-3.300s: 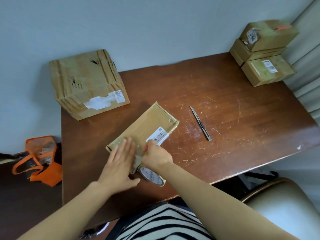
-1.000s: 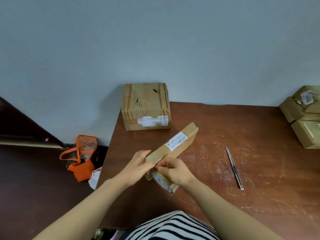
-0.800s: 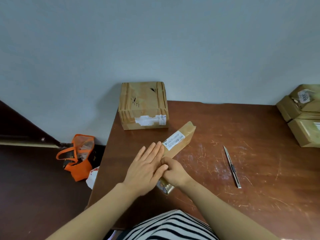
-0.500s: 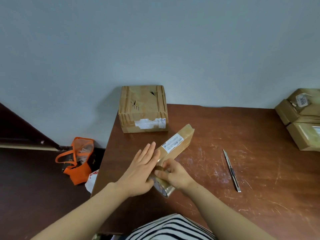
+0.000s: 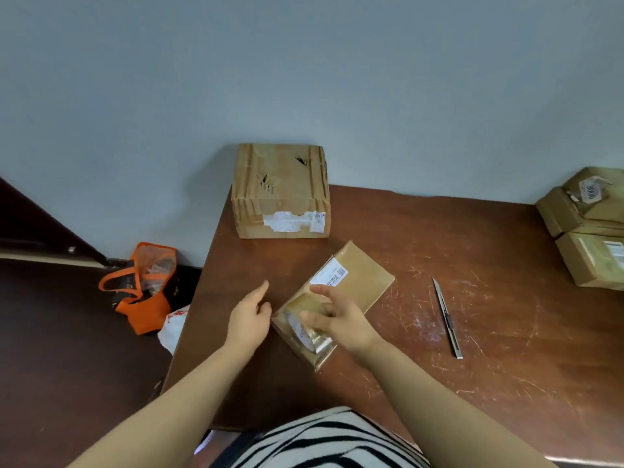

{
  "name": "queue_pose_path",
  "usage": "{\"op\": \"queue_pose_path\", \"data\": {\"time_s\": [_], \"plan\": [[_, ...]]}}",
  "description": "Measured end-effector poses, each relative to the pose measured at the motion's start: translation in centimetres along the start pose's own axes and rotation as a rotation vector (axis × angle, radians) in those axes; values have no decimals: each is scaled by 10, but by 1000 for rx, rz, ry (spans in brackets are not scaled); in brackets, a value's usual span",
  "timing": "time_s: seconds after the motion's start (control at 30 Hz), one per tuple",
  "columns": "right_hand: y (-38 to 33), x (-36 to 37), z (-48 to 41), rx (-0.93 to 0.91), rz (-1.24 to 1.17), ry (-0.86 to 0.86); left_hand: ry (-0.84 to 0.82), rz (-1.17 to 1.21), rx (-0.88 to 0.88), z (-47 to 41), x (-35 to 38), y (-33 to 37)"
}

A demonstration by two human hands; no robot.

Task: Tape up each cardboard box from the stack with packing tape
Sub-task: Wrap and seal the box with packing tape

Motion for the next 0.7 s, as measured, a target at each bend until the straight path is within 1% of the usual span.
{"op": "queue_pose_path", "data": {"time_s": [0.03, 0.07, 0.1, 0.13, 0.17, 0.2, 0.23, 0.3, 0.33, 0.4, 0.5, 0.53, 0.63, 0.7], "plan": [[1, 1, -6, 20, -23, 31, -4, 3, 18, 4, 3, -2], [1, 3, -12, 34, -40, 48, -68, -28, 59, 10, 8, -5], [1, 5, -18, 42, -37, 52, -167, -136, 116, 18, 14, -9], [1, 7, -23, 48, -23, 53, -233, -282, 181, 26, 20, -14], [-1, 9, -26, 48, -2, 56, -250, -411, 230, 32, 28, -21], [-2, 11, -29, 49, 27, 65, -250, -482, 238, 36, 36, -26], [-4, 13, -31, 44, 60, 78, -236, -505, 217, 38, 43, -28], [-5, 14, -29, 28, 68, 97, -167, -478, 206, 41, 57, -27], [-4, 14, -28, 17, 61, 96, -99, -453, 245, 41, 59, -25], [-1, 10, -21, 17, 78, 61, -15, -408, 290, 40, 65, -26], [4, 0, -6, 31, 40, -38, -44, -406, 265, 40, 62, -23], [4, -5, 2, 7, 47, -50, -41, -385, 259, 39, 61, -24], [11, -27, 31, -83, 202, -8, -48, -390, 184, 30, 54, -22], [24, -37, 51, -67, 303, -30, -58, -424, 162, 26, 50, -17]]}}
Point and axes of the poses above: each hand's wrist, its own z-axis away from the middle knuckle, its own x-axis out of the palm, y = z × x, the point moved 1 cm from there along -z, towards the middle knuckle, and after that the axes turned 7 degrees about y, right-handed, at the moved point
